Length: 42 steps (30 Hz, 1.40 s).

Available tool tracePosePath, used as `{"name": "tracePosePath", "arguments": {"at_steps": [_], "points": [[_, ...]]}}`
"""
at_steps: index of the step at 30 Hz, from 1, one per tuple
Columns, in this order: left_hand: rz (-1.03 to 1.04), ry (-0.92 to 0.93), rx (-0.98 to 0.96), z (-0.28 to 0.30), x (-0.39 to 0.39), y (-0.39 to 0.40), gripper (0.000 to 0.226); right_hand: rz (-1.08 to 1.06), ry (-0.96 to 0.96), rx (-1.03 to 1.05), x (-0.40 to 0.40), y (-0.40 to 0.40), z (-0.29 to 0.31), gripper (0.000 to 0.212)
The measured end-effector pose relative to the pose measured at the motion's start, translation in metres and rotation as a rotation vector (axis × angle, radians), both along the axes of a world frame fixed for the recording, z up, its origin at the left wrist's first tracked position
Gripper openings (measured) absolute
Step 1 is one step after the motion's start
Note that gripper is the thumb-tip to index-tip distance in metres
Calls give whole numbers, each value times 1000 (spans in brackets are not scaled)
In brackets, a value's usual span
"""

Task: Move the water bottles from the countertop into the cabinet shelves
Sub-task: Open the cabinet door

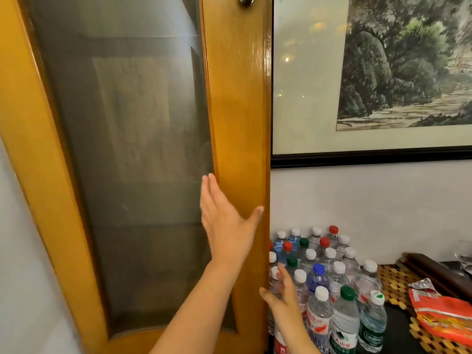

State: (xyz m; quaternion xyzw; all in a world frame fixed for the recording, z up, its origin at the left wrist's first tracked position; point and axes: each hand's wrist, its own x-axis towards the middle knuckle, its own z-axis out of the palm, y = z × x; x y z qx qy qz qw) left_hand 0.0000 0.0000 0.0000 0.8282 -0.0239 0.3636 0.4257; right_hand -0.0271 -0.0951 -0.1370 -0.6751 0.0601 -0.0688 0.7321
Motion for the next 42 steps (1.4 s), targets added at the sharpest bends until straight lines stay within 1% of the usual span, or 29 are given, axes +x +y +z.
{"name": "tracePosePath", "arguments": {"at_steps": [2,5,11,14,16,19,23,27,29,32,37,39,42], "points": [[73,-47,58,6,9,-18,113,30,-20,-42,6,4,2,75],[132,-33,84,10,20,-39,118,113,-20,-108,11,11,4,79],[258,-3,52,19,44,-42,122,156,-33,-147,23,8,9,83],[299,-12,108,16,46,-43,124,188,-38,-190,25,5,10,87],[315,-1,132,15,47,-45,125,195,-42,-184,25,1,9,88],[341,19,124,19,46,-47,122,218,-23,-119,26,-7,9,83],[329,27,137,23,41,-45,123,227,-13,-40,24,-10,10,79],[335,4,126,21,30,-44,125,158,-56,-63,22,-13,1,66],[330,-25,127,18,23,-42,125,176,-59,-76,27,-16,4,62],[308,-34,140,16,13,-38,124,245,-21,-69,32,-11,10,61],[279,-43,163,14,3,-32,120,222,-45,-88,31,-6,5,53],[275,-35,157,12,-1,-33,123,227,-47,-103,26,-6,6,52],[287,-1,204,9,-7,-34,129,229,-68,-119,16,-5,7,50]]}}
